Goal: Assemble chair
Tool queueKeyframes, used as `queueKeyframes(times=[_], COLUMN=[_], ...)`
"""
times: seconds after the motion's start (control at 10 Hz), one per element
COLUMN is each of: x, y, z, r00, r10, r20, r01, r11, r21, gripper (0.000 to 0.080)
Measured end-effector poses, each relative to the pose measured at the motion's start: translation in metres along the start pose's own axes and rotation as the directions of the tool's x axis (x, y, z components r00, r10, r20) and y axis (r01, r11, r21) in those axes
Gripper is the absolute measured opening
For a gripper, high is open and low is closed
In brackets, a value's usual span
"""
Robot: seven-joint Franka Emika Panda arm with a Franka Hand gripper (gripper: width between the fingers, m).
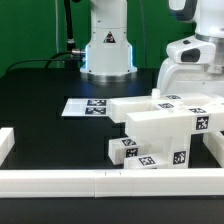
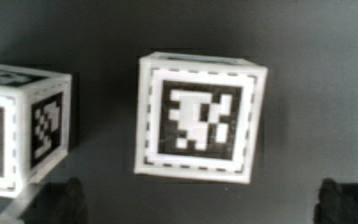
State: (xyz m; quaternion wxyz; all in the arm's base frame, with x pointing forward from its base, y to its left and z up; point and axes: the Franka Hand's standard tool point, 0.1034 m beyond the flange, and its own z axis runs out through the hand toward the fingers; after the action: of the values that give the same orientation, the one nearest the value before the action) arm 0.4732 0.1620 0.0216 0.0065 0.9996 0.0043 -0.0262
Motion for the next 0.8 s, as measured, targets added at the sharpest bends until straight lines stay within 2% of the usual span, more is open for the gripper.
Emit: queueKeyframes(times=[0.8], x=[-0.012], y=[-0.007], z=[0.011], r00=[1.000], r10=[-0.011], r20=[0.023], r01=[0.011], r11=[1.000], r21=[-0.006], gripper=[0.0649])
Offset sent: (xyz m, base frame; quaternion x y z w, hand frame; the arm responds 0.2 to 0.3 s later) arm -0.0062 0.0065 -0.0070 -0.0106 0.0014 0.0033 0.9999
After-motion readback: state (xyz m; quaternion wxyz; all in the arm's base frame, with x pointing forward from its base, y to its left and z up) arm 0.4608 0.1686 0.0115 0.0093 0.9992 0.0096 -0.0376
